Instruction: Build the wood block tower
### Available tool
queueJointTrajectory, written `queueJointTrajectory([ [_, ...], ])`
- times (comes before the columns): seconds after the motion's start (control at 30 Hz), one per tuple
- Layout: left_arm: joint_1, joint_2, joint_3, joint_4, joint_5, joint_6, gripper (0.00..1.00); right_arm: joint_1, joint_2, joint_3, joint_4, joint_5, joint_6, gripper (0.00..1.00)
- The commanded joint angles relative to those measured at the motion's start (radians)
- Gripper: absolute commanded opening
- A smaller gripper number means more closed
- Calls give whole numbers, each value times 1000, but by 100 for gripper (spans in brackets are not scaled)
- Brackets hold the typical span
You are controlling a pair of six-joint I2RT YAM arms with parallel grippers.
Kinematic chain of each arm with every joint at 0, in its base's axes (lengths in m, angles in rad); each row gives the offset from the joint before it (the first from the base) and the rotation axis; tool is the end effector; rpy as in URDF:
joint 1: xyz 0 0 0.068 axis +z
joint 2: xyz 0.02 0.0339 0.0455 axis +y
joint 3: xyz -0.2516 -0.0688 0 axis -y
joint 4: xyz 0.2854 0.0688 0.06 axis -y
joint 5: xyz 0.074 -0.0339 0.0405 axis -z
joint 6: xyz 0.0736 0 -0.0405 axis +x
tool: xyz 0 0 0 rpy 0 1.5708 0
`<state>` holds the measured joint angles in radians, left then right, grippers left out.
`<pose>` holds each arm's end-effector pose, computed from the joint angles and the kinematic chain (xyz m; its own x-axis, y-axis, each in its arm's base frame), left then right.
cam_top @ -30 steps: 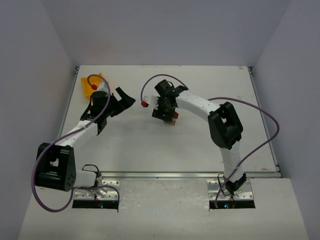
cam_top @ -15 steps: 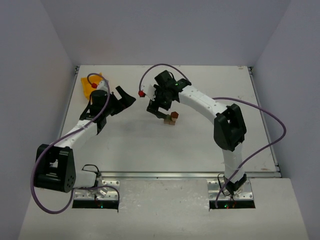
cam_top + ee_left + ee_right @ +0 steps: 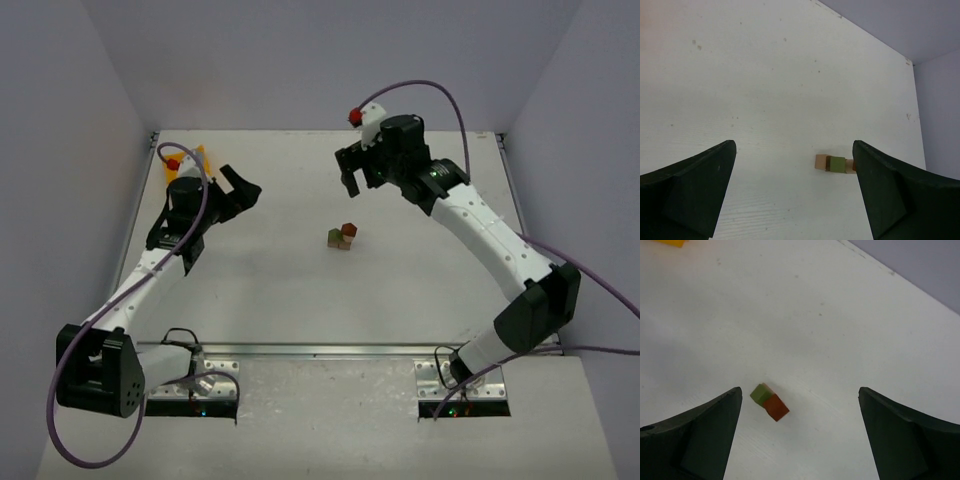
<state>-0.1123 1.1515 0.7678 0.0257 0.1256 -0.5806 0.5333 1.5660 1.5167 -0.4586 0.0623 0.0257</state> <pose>0.3392 -0.0475 0.2406 -0.4161 -0.5007 -0.7590 -0.0005 0.8349 -0.5505 0.3775 0.2175 0.3392 -0.4305 -0.2244 -0.8743 -0.4496 0.8932 -0.0078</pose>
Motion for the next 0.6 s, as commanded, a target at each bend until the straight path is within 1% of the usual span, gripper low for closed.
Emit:
queueJointTrajectory([
  [0.0,5,-53,45,-65,-64,43,100,-80,-168,-203,39,181,259,99],
  [0.03,5,-60,41,-69,-81,40,100,-98,-229,-323,71,228,275,99],
  [0.07,5,-66,36,-70,-84,39,100,-108,-272,-378,77,257,291,99],
  [0.1,5,-71,28,-70,-83,39,100,-127,-335,-414,74,294,321,99],
  [0.13,5,-73,21,-68,-79,38,100,-131,-349,-452,71,310,341,99],
  [0.23,5,-81,0,-66,-71,37,100,-179,-499,-627,68,336,389,99],
  [0.37,5,-105,-19,-67,-80,35,100,-187,-599,-779,64,391,443,99],
  [0.47,5,-121,-27,-69,-91,38,100,-186,-651,-832,44,409,495,99],
  [0.5,5,-127,-28,-72,-93,38,100,-185,-655,-826,28,426,544,99],
  [0.57,5,-142,-32,-84,-108,41,100,-186,-667,-799,-7,469,576,99],
])
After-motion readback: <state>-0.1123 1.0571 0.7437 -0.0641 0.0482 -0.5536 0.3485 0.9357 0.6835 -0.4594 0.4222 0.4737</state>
